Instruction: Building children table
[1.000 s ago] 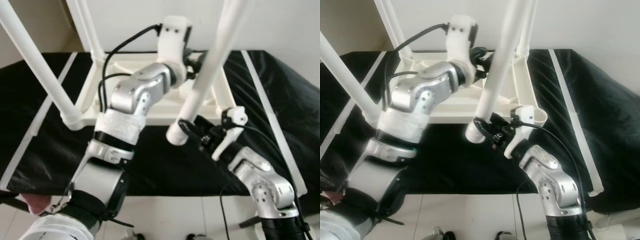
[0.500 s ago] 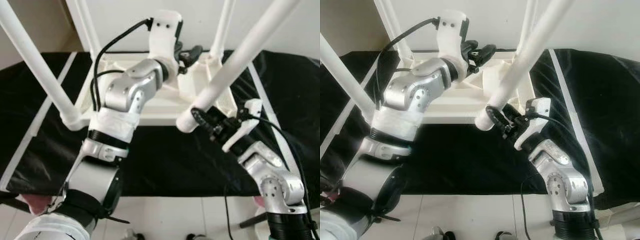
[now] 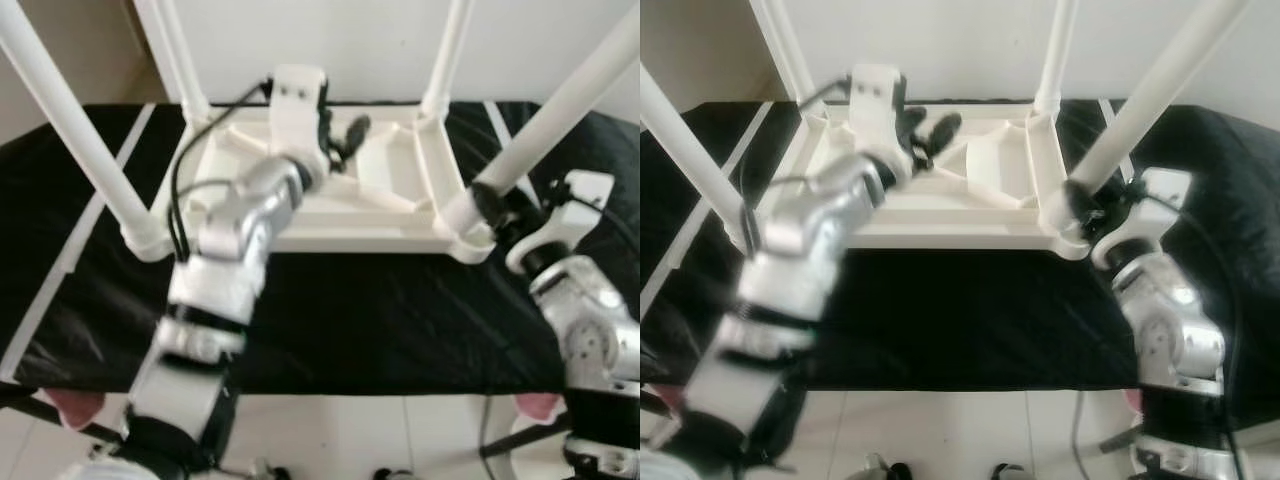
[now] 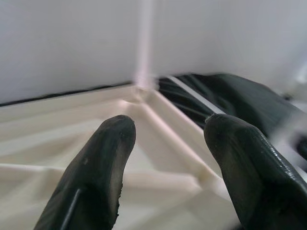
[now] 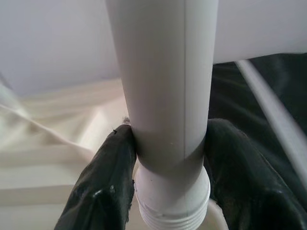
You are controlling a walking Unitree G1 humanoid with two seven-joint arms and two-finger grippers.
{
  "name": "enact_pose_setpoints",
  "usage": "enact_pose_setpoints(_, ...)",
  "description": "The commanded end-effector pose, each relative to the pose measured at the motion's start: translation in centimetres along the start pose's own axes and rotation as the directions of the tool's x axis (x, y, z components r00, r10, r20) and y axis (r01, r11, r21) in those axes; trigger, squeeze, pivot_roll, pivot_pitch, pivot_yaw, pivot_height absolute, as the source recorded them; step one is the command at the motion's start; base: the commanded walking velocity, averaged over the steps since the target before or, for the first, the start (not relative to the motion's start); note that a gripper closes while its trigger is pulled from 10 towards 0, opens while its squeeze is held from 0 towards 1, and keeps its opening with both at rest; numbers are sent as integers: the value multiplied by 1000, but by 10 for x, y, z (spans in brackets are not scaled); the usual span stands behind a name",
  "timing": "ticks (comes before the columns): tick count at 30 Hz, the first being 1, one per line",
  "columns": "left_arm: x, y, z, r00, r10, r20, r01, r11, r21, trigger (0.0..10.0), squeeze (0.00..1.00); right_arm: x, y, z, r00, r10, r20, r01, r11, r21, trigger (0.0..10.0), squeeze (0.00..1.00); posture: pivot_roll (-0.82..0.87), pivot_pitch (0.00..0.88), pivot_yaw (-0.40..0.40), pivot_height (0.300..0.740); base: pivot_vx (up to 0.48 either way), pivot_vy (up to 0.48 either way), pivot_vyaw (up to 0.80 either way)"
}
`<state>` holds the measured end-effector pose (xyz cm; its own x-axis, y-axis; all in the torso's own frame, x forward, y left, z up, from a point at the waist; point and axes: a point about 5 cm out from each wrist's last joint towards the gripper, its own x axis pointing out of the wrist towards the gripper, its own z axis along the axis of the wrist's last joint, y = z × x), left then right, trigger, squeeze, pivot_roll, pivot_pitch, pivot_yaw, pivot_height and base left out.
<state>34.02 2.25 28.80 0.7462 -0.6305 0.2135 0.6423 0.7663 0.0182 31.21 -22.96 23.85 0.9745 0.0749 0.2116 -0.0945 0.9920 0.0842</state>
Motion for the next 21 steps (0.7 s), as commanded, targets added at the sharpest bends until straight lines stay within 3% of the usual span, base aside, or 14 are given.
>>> enact_pose_setpoints(1, -5, -31, -3, 982, -189, 27, 188, 980, 61, 10000, 0, 4, -1, 1, 999, -42, -18, 41, 997, -68, 10000, 0, -153, 137, 40, 740, 0, 0, 0)
enact_pose_setpoints(7, -16, -62, -34, 952, -305, -20, 305, 943, 130, 10000, 0, 14, 4, -9, 995, -75, -66, 67, 990, -126, 10000, 0, -151, 140, 37, 740, 0, 0, 0)
enact_pose_setpoints(14, -22, -71, -41, 948, -318, -24, 319, 942, 108, 10000, 0, 22, 11, -13, 994, -82, -73, 73, 990, -117, 10000, 0, -148, 141, 39, 740, 0, 0, 0)
enact_pose_setpoints(21, -34, -77, -47, 918, -392, -58, 396, 913, 101, 10000, 0, 26, 22, -22, 995, -19, -102, 6, 991, -135, 10000, 0, -133, 145, 29, 740, 0, 0, 0)
